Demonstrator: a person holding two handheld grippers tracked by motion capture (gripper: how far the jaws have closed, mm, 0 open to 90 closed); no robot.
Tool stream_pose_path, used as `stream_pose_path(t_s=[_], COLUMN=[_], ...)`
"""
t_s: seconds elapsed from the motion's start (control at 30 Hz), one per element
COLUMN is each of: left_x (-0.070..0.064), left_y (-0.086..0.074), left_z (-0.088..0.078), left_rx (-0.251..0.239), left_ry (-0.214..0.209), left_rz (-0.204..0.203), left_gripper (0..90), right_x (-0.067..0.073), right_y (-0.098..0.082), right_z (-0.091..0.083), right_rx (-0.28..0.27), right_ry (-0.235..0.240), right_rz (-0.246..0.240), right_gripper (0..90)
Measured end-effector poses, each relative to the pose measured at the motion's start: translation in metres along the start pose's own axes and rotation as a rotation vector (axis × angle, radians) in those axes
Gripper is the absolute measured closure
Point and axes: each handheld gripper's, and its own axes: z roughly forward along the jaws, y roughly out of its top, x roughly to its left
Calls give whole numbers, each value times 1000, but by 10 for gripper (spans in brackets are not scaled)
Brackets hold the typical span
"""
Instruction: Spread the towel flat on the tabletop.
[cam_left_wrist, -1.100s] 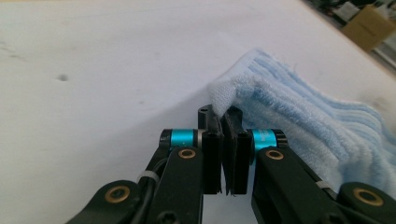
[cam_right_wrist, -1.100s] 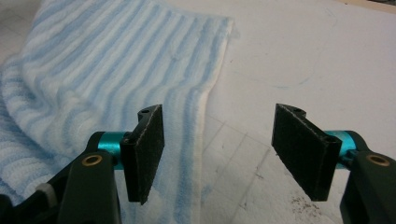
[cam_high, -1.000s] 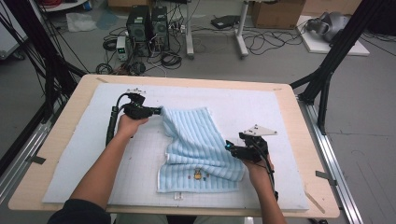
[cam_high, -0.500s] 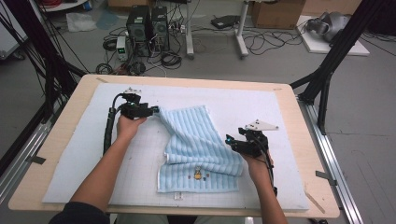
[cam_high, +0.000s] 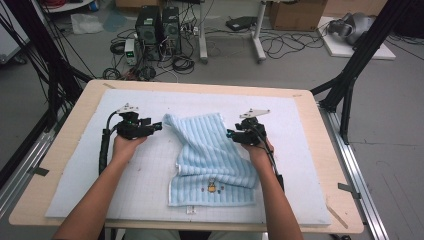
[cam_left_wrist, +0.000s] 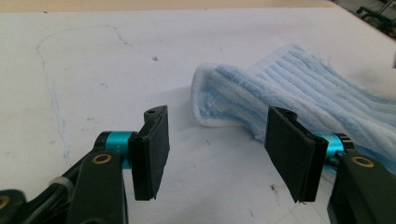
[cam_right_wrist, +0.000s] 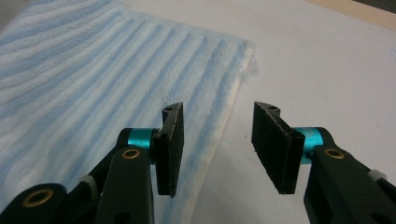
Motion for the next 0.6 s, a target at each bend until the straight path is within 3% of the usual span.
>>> stream_pose_path(t_s=[0.17,0.37,0.43,0.47,0.6], left_x=[0,1,2,2,3], left_y=[-5,-8,-9,-10,-12], left_z=[-6,-10,-11,-11,-11], left_rx=[-16,-12,-9,-8,1], left_ry=[-21,-17,-15,-12,-4], left_rz=[2,-5,-4,-8,-14], left_gripper=[392,392,393,393,394], right_x=[0,5,7,10,17], right_y=[14,26,27,26,29], right_z=[24,51,62,67,67], right_rx=[12,52,88,110,124], right_ry=[8,-21,-30,-45,-105], right_rz=[16,29,42,18,-40], right_gripper=[550,578,558,574,849])
